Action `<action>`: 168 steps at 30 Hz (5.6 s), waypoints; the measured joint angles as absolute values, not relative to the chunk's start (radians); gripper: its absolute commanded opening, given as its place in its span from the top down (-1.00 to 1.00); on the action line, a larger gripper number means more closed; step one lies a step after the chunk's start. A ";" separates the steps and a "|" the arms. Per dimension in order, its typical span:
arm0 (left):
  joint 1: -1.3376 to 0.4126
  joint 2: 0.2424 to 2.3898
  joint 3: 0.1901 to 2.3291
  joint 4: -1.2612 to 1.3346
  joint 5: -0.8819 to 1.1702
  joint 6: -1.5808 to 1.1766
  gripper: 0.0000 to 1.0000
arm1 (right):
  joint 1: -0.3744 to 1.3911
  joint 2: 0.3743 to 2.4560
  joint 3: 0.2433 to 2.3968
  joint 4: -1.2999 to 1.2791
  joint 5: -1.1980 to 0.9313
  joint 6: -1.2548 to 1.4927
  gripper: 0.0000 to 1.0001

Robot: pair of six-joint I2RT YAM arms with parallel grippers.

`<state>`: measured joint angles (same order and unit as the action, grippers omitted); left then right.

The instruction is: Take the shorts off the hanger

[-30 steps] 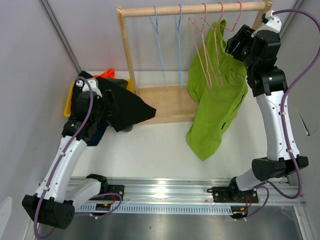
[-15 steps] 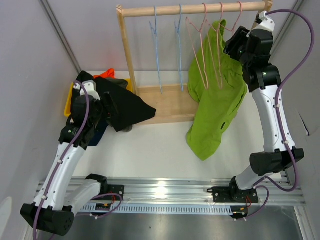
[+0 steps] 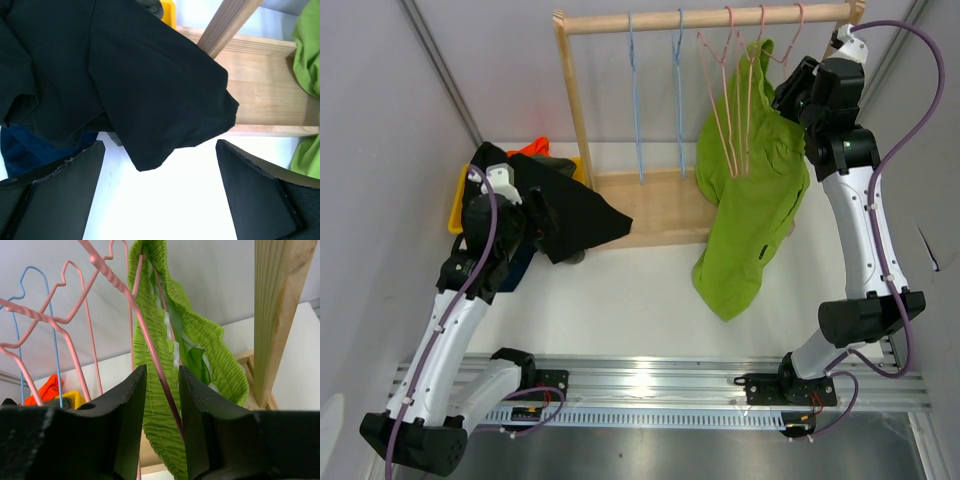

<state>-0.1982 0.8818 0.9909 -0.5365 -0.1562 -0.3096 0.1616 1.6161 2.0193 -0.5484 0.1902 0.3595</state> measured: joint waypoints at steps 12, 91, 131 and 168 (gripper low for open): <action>-0.305 0.832 1.006 -0.541 -0.074 -0.311 -0.99 | 0.159 1.625 2.018 -0.541 0.157 0.373 1.00; -1.473 1.567 1.232 -0.070 -0.271 -0.270 1.00 | 0.233 1.245 1.850 -0.831 0.109 0.511 1.00; -1.277 0.867 1.305 -0.889 -0.876 -0.440 1.00 | 0.103 1.518 1.950 -0.542 0.103 0.486 1.00; 0.036 1.770 2.332 -0.779 -0.306 -0.115 1.00 | 0.096 1.019 1.314 -0.586 0.088 0.471 -0.99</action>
